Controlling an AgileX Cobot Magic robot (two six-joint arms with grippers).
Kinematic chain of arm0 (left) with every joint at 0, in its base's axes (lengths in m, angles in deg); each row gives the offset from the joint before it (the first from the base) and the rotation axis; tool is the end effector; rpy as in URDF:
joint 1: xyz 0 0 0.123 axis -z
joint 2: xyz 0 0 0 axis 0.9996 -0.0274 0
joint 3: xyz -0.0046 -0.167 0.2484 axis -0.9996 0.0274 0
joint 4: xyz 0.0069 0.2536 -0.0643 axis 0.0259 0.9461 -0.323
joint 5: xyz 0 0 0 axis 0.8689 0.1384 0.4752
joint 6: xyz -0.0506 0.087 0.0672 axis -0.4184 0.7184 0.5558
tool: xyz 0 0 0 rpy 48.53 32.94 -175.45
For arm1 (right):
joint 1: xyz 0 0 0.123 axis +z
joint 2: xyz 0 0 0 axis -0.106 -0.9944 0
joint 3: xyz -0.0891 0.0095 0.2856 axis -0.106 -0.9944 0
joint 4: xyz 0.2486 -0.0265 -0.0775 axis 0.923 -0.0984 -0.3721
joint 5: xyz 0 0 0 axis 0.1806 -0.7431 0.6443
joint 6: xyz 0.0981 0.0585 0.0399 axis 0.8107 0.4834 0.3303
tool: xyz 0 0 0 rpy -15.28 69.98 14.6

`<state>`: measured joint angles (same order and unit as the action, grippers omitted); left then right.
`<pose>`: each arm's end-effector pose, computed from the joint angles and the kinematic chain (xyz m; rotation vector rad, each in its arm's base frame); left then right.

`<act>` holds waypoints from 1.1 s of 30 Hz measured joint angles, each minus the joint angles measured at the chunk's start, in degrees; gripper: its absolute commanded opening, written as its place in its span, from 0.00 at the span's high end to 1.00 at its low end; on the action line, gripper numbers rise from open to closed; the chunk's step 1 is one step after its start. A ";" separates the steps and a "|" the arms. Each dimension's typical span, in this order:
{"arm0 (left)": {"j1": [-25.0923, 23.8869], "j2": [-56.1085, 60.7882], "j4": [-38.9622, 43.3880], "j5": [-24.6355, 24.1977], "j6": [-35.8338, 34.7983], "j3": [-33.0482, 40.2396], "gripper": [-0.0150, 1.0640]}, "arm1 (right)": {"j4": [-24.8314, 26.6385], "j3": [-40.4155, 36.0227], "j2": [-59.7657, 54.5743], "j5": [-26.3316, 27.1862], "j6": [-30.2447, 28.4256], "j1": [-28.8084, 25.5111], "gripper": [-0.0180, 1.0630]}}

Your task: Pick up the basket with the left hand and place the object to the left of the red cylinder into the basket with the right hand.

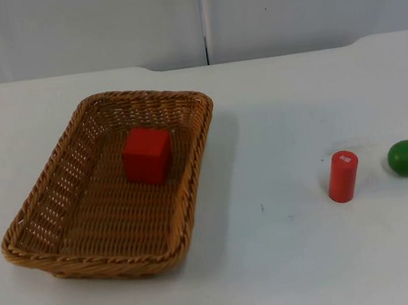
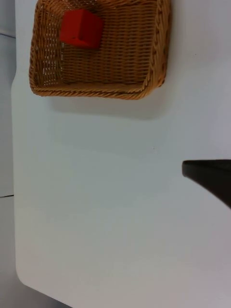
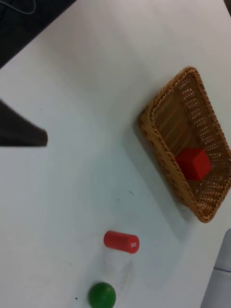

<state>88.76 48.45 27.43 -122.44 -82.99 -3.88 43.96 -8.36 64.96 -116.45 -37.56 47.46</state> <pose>0.0157 -0.0051 0.2670 0.0270 2.0631 -0.0493 0.0100 0.0089 0.2738 -0.7320 1.9384 0.4487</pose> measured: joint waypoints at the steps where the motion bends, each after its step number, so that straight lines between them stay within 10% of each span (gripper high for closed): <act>1: 0.00 0.00 0.00 0.00 0.00 0.00 0.01 | 0.00 0.00 0.00 0.00 0.00 0.00 0.01; 33: 0.00 0.00 0.00 0.00 0.00 0.00 0.01 | 0.00 0.00 0.00 0.00 0.00 0.00 0.01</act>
<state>88.76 48.45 27.43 -122.44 -82.99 -3.88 43.96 -8.36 64.96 -116.45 -37.56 47.46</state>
